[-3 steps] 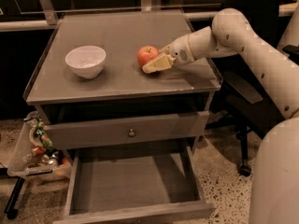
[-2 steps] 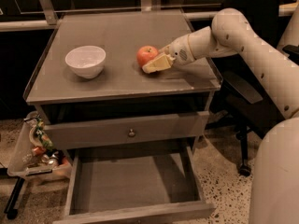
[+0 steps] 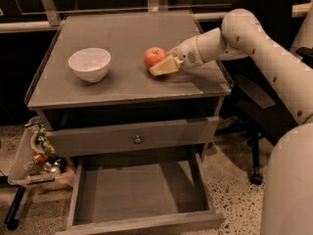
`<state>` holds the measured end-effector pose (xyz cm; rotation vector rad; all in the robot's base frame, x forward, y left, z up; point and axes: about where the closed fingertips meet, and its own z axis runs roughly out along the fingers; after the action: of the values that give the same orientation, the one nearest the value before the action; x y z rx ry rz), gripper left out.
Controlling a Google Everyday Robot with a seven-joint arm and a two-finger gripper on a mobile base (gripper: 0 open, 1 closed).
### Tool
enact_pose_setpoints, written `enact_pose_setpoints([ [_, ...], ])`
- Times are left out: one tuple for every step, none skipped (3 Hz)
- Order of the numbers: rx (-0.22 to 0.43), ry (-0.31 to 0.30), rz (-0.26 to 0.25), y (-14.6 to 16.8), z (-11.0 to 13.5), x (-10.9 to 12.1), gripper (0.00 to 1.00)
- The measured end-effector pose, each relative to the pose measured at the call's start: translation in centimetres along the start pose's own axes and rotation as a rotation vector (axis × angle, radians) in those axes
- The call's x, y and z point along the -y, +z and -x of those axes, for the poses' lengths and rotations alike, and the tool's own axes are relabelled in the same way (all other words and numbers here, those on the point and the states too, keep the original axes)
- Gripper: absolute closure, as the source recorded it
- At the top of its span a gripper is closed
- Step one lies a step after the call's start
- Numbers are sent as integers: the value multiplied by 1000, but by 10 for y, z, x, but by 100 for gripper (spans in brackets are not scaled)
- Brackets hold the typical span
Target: Place apple into middle drawer
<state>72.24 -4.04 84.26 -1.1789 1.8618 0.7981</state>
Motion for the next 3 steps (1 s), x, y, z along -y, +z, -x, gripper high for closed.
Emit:
enact_pose_setpoints([
  [-14,-9,-9,-24,3,-19,100],
  [-38,5,-41,-59,0,-47,100],
  [-71,33,-61,-89,-14,-81,100],
])
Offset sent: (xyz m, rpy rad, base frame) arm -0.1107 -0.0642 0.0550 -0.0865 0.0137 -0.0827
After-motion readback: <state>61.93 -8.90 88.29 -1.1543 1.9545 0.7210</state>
